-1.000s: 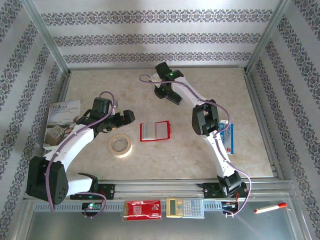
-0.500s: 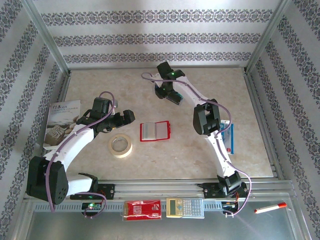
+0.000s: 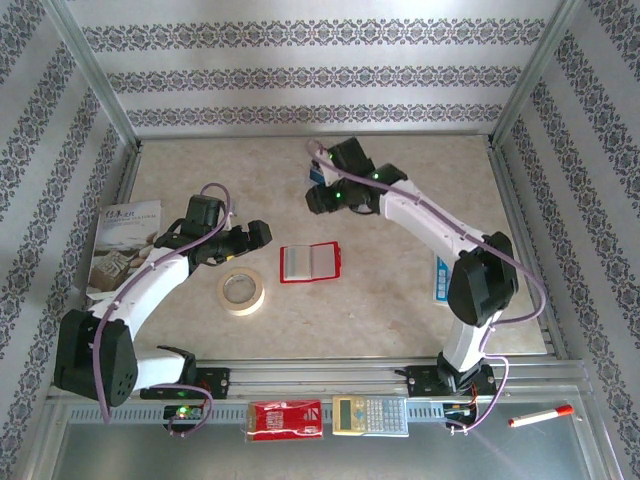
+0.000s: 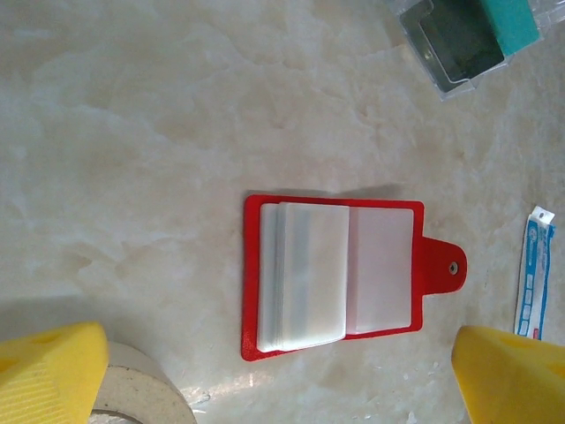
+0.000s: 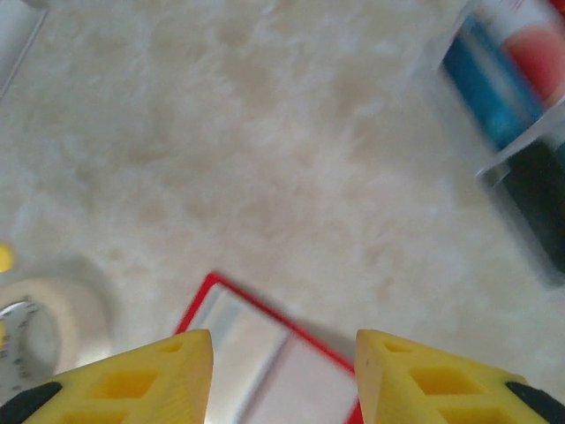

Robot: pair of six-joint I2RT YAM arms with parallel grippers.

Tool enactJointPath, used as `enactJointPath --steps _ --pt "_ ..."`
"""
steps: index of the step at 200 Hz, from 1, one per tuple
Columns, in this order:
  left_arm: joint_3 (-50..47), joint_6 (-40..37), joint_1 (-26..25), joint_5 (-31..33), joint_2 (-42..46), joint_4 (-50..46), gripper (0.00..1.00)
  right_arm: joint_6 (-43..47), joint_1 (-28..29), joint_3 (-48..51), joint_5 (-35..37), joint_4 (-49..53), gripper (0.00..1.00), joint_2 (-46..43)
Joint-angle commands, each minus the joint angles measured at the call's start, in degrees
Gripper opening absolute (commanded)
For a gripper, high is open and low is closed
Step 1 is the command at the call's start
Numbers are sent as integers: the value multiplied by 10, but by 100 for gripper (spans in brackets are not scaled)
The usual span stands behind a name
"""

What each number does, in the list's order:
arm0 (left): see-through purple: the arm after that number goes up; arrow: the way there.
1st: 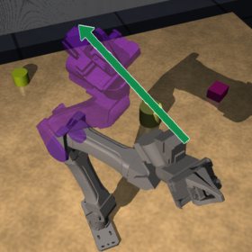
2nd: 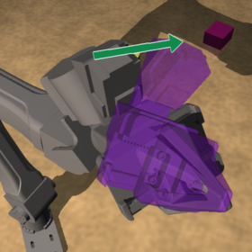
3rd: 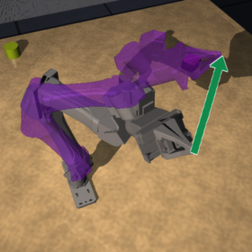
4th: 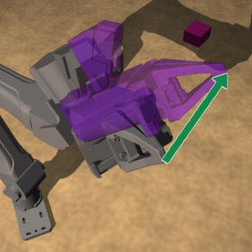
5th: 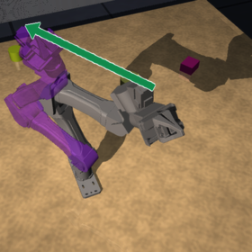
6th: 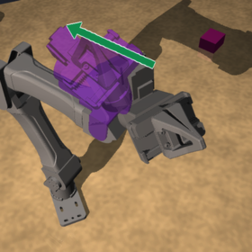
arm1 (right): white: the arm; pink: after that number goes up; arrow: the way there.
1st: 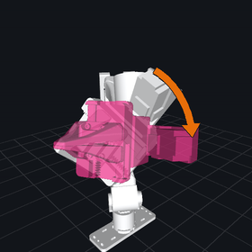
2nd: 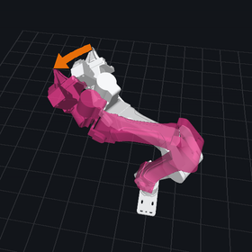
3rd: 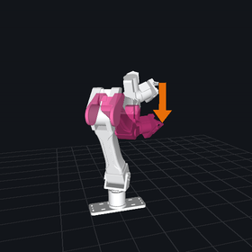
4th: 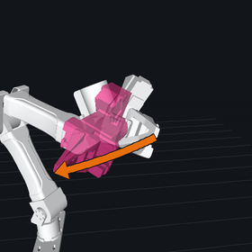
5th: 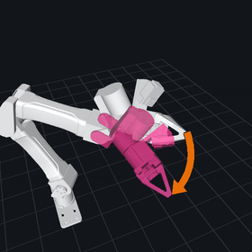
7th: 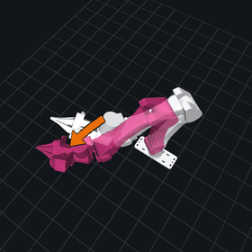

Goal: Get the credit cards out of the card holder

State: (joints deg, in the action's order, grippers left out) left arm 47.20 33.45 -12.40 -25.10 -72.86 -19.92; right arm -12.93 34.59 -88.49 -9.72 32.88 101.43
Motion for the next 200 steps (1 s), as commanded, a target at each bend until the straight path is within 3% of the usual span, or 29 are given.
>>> enactJointPath --steps 1,32,61,134,200 --pt "-11 14 -6 -12 -13 35 100 -112 31 88 24 -57 49 -28" --pt "-23 28 -7 -19 -27 66 100 -186 88 173 79 -91 49 -42" --pt "-23 33 -8 -29 -45 80 100 -217 120 194 106 -93 50 -18" --pt "-16 34 -14 -53 -72 87 99 -224 127 134 114 -69 52 94" --pt "-7 42 -34 -68 -102 73 87 -229 116 163 133 -55 48 135"
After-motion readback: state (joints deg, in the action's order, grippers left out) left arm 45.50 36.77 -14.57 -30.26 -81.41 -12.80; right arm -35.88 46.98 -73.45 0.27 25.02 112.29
